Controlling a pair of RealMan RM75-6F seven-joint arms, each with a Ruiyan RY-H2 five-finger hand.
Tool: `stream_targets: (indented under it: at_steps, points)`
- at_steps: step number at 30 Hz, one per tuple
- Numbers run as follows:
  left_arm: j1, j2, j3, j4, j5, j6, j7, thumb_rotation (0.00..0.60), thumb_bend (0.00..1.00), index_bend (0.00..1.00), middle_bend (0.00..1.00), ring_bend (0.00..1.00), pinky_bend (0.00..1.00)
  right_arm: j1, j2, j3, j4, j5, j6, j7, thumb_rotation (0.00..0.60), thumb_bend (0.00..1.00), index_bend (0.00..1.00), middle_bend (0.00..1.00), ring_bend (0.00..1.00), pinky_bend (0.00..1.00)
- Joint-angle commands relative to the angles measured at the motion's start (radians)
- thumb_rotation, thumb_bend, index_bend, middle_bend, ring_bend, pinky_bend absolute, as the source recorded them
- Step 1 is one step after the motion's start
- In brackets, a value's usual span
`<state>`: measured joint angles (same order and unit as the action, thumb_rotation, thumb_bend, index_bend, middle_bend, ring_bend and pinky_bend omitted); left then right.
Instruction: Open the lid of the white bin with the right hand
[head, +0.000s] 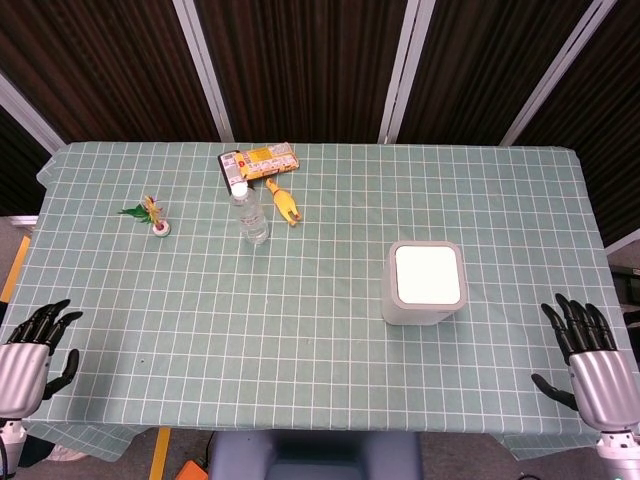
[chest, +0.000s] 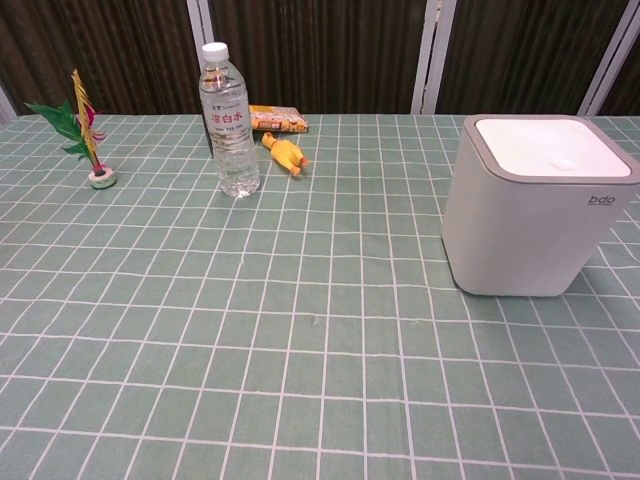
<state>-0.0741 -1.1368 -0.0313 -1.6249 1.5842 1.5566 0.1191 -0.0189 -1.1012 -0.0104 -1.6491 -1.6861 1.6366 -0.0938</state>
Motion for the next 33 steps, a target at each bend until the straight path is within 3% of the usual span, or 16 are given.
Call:
stream_targets:
  at_steps: [1,7,13,20,26,33]
  points:
    - [-0.001,0.000,0.002,0.000,-0.002,-0.006,0.000,0.600,0.50,0.23,0.12,0.13,0.29,-0.002,0.002,0.001,0.004,-0.021,0.021,0.033,0.600,0.09,0.00,0.05,0.04,0.17]
    - [-0.003,0.001,0.000,-0.003,-0.011,-0.011,-0.006,0.600,0.50,0.23,0.12,0.13,0.29,0.010,-0.014,0.016,0.021,-0.031,0.028,0.046,0.600,0.28,0.00,0.40,0.38,0.37]
    - [-0.009,-0.002,0.006,-0.004,-0.007,-0.025,0.001,0.600,0.50,0.23,0.12,0.13,0.29,0.045,0.042,0.001,-0.079,-0.060,-0.046,-0.007,0.600,0.45,0.00,0.70,0.66,0.61]
    - [-0.014,-0.001,0.010,-0.004,-0.007,-0.038,0.002,0.600,0.50,0.23,0.12,0.13,0.29,0.100,0.118,-0.008,-0.287,-0.046,-0.194,-0.194,0.600,0.63,0.00,0.80,0.75,0.68]
    - [-0.015,-0.001,0.011,-0.004,-0.006,-0.039,0.003,0.600,0.50,0.23,0.12,0.13,0.29,0.134,0.118,0.014,-0.419,0.065,-0.295,-0.395,0.600,0.69,0.00,0.83,0.78,0.70]
    - [-0.018,-0.002,0.012,-0.004,-0.008,-0.044,0.006,0.600,0.50,0.23,0.12,0.13,0.29,0.194,0.070,0.059,-0.498,0.246,-0.381,-0.572,0.600,0.73,0.00,0.85,0.79,0.72]
